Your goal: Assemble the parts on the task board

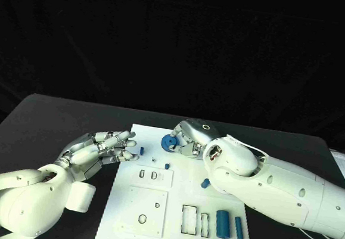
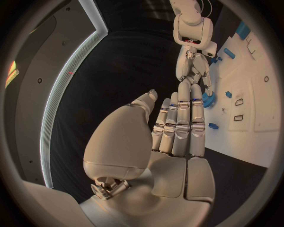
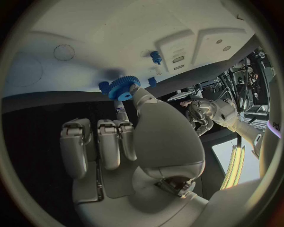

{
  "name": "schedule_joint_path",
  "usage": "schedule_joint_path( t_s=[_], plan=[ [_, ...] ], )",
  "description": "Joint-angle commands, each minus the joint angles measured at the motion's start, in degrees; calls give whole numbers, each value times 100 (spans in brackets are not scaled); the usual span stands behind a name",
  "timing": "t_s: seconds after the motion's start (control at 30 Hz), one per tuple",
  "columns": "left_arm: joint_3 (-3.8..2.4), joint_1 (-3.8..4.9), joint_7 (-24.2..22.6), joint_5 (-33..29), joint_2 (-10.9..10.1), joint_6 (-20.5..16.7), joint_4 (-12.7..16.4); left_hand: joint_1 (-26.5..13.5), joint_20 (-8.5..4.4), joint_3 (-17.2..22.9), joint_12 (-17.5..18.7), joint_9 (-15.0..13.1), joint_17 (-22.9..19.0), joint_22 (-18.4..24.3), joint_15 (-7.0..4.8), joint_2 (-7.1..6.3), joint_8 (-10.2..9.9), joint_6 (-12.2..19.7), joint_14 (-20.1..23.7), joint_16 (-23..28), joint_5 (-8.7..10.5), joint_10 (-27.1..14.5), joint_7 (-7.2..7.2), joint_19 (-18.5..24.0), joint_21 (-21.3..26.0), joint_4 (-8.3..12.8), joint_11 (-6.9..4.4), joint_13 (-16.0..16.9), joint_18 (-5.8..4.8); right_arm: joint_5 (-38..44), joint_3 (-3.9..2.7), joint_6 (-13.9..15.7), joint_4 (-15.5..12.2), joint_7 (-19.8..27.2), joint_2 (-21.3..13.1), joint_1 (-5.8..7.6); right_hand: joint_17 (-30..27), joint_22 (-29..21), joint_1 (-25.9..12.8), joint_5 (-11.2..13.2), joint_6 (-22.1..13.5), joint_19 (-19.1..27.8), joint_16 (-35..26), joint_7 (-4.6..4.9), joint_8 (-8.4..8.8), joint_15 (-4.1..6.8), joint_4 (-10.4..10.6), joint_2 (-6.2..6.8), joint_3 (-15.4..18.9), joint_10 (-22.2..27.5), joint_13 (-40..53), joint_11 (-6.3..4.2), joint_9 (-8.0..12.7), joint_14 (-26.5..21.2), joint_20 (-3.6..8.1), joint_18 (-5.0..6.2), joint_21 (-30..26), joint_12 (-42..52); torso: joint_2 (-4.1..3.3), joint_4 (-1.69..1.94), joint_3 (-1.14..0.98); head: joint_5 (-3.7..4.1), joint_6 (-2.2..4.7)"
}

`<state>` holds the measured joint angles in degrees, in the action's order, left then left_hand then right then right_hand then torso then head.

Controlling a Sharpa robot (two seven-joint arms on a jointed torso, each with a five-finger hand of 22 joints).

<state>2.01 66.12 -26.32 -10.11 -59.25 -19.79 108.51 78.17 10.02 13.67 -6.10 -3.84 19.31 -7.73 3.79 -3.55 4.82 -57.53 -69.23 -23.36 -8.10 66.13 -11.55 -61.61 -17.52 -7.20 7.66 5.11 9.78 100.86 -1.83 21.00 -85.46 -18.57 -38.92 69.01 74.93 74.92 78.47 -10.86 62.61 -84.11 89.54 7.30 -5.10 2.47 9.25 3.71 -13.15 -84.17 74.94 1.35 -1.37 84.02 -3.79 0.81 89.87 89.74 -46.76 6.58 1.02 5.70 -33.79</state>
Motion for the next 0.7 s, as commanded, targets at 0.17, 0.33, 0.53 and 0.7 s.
schedule_joint_path(
  t_s=[0.17,0.33,0.53,0.7],
  plan=[
    [-4,5,-18,-2,17,129,11,-45,2,32,26,5,5,1,0,14,-30,40,23,-28,31,-23,-13,40,-1,-6,-4,-9,58,84,6,-160,192,27,185,2,1488,1508,-45,-15,271,-589,38,-167,-66,37,-17,5,-30,-583,1506,-39,-388,594,39,-81,13,26,1,-8,-1,-25,-14],
    [-4,5,-15,-2,16,133,11,-45,2,32,26,5,5,1,0,14,-30,40,23,-28,31,-23,-13,40,-1,-6,-4,-9,58,68,12,-248,255,24,242,-2,1486,1508,-65,-12,267,-589,37,-163,-60,37,-19,20,-28,-583,1506,-37,-386,594,40,-81,13,26,-1,-12,-5,-39,-27],
    [-4,5,-12,-2,13,135,10,-45,2,32,26,5,5,1,0,14,-30,40,23,-28,31,-23,-13,40,-1,-6,-4,-9,58,65,15,-356,282,-18,251,-3,1482,1508,-104,18,265,-589,36,-159,-50,35,-19,38,-24,-583,1506,-33,-384,593,40,-81,13,26,3,-12,-3,-32,-34],
    [-4,5,-10,-2,14,135,3,-45,2,32,26,5,5,1,0,14,-30,40,23,-28,31,-23,-13,40,-1,-6,-4,-9,58,66,16,-377,293,-67,241,-4,1447,1508,-155,55,241,-589,21,-147,-26,30,-15,56,-22,-583,1506,-25,-376,585,38,-81,13,26,3,-17,-8,-29,-43]
  ],
)
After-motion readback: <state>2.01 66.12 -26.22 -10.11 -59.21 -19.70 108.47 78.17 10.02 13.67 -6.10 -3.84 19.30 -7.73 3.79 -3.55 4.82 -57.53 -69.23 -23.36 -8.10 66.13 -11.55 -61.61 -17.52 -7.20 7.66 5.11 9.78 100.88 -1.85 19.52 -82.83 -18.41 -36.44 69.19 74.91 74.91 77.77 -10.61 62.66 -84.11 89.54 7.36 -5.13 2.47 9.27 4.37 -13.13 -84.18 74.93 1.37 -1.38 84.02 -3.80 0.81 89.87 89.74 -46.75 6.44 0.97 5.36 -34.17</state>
